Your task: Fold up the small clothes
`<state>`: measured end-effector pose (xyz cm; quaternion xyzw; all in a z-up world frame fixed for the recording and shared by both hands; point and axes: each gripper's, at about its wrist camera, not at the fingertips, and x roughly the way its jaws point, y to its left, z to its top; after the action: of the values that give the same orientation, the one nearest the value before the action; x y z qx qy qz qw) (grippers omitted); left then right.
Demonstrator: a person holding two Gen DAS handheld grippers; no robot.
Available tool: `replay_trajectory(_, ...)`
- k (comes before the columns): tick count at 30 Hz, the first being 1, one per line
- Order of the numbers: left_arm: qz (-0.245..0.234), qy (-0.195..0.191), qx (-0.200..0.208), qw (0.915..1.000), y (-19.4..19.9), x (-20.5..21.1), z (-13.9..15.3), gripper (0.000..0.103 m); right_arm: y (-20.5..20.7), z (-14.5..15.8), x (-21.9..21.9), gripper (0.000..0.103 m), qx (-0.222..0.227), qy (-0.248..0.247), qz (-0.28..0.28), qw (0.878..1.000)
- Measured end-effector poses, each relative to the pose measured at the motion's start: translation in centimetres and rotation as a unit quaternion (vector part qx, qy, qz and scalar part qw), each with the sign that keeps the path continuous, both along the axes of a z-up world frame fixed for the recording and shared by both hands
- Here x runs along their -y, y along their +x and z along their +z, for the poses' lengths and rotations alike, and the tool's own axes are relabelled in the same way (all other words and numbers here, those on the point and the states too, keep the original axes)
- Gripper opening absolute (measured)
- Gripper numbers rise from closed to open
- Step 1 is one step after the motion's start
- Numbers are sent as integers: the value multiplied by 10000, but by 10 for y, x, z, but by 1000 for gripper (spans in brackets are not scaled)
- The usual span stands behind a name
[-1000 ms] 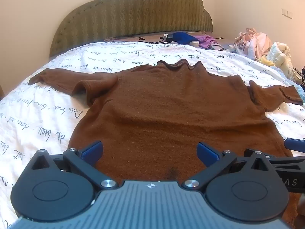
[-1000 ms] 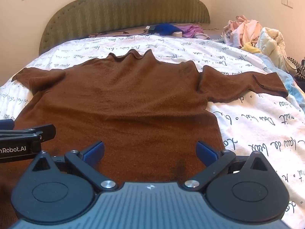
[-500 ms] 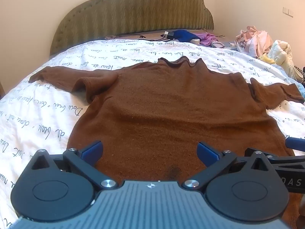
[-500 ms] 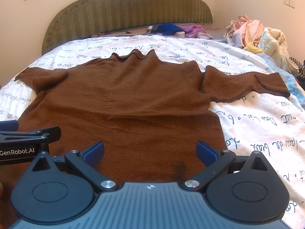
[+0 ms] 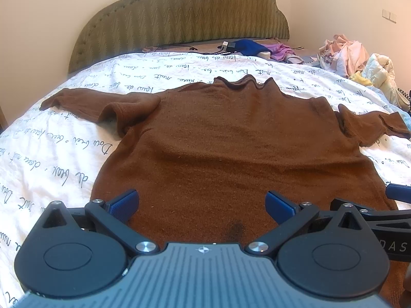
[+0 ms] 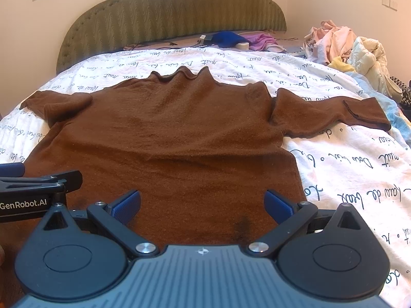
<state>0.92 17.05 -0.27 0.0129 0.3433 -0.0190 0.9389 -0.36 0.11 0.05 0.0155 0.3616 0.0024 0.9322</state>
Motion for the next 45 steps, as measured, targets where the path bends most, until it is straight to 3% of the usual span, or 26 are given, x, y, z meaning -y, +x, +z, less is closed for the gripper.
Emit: replay_trajectory(45, 15, 53, -16, 10000, 5, 1, -1, 103, 4, -2, 5, 103, -20, 56, -22, 10000)
